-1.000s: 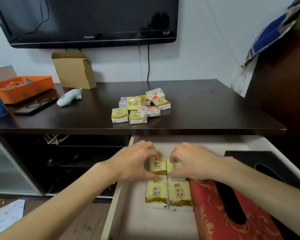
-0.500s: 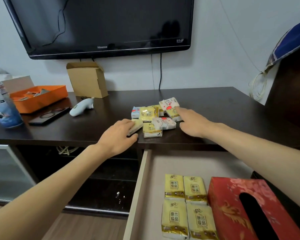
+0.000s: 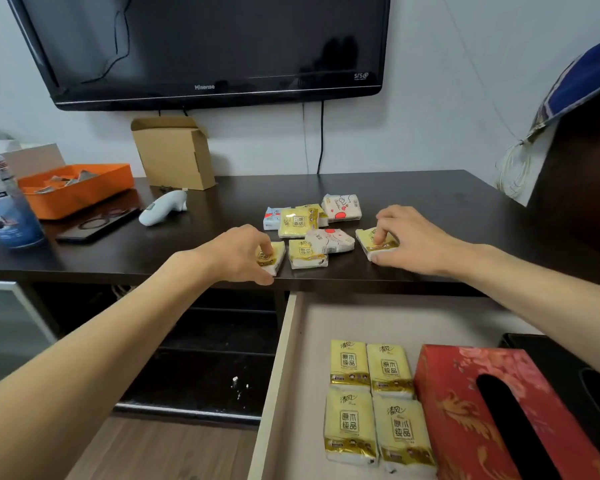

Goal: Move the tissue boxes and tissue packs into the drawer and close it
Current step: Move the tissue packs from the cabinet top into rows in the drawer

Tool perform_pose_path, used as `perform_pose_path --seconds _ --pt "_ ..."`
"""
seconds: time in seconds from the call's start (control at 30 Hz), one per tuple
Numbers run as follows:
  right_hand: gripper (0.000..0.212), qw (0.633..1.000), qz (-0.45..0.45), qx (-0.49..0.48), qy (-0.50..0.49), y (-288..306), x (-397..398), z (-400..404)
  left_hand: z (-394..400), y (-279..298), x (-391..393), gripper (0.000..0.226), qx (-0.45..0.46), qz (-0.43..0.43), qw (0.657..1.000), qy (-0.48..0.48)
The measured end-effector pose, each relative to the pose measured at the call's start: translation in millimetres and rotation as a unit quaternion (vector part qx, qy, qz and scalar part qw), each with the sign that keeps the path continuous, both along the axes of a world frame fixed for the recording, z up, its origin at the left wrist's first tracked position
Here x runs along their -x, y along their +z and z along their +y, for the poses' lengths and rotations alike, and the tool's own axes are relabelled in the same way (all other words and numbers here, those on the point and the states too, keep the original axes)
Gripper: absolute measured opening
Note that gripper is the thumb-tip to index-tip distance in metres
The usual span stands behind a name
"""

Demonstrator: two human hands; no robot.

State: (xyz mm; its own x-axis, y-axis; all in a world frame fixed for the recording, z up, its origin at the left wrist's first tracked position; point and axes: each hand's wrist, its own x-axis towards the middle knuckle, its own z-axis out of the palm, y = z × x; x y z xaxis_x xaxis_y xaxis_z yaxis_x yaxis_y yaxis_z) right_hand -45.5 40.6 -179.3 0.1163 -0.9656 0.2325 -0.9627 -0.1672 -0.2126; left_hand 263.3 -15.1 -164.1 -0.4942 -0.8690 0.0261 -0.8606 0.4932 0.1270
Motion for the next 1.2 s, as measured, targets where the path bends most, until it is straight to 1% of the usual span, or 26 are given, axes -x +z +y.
perform_pose_path --seconds 0.1,0.17,0.23,0.3,0.37,0.47,0.53,0.6,0.63,0.7,0.77,0.83,0.97,1.07,1.2 --pt "0.022 0.995 -0.062 -0.075 -0.016 6.6 1.5 -0.3 0.5 1.8 0.3 0.047 -0.03 -0.001 1.0 0.008" --pt "0.024 0.993 -0.05 -0.104 -0.023 14.5 3.4 2.3 1.3 2.8 -2.1 0.043 -0.054 0.004 0.998 0.012" --pt "0.031 0.994 -0.003 -0.105 -0.026 22.0 1.4 6.1 2.9 3.2 -6.2 0.038 -0.051 0.002 0.999 0.009" --pt "0.039 0.995 0.014 -0.096 -0.031 24.5 -0.8 9.0 3.7 2.2 -9.1 0.04 -0.024 -0.002 1.0 0.009" --pt "0.046 0.996 -0.01 -0.087 -0.032 23.4 -2.0 16.7 7.6 -0.3 -10.3 0.049 -0.015 0.011 1.0 0.012" --pt "0.055 0.997 -0.059 -0.047 -0.026 24.2 -2.4 37.0 25.6 4.6 -9.0 0.063 -0.049 0.076 0.996 0.018" --pt "0.067 0.996 -0.089 -0.025 -0.016 23.3 -5.6 58.3 47.4 10.1 -9.8 0.067 -0.033 0.088 0.996 0.005" --pt "0.083 0.993 -0.115 -0.041 0.002 19.1 -11.7 88.9 78.5 12.5 -11.6 0.071 -0.027 0.11 0.993 -0.024" --pt "0.085 0.991 -0.124 -0.054 0.015 15.2 -15.7 107.4 96.7 10.5 -12.2 0.073 -0.04 0.126 0.99 -0.043" --pt "0.081 0.988 -0.122 -0.08 0.044 3.9 -25.5 145.1 133.7 -1.4 -12.1 0.07 -0.083 0.148 0.981 -0.096" --pt "0.077 0.99 -0.076 -0.094 0.069 -9.7 -34.4 176.8 164.9 -20.1 -9.8 0.059 -0.14 0.155 0.967 -0.145" --pt "0.074 0.987 -0.038 -0.123 0.092 -22.1 -41.9 201.2 187.0 -38.7 -6.6 0.057 -0.174 0.139 0.959 -0.178" --pt "0.071 0.973 0.007 -0.193 0.126 -42.8 -46.8 227.0 206.8 -62.6 0.7 0.059 -0.171 0.085 0.953 -0.235" --pt "0.057 0.968 0.048 -0.192 0.156 -49.9 -47.3 232.6 211.2 -69.2 1.9 0.049 -0.186 0.076 0.942 -0.268" --pt "0.052 0.957 0.05 -0.217 0.184 -54.2 -45.0 234.1 212.5 -73.4 -1.1 0.042 -0.204 0.052 0.931 -0.298"
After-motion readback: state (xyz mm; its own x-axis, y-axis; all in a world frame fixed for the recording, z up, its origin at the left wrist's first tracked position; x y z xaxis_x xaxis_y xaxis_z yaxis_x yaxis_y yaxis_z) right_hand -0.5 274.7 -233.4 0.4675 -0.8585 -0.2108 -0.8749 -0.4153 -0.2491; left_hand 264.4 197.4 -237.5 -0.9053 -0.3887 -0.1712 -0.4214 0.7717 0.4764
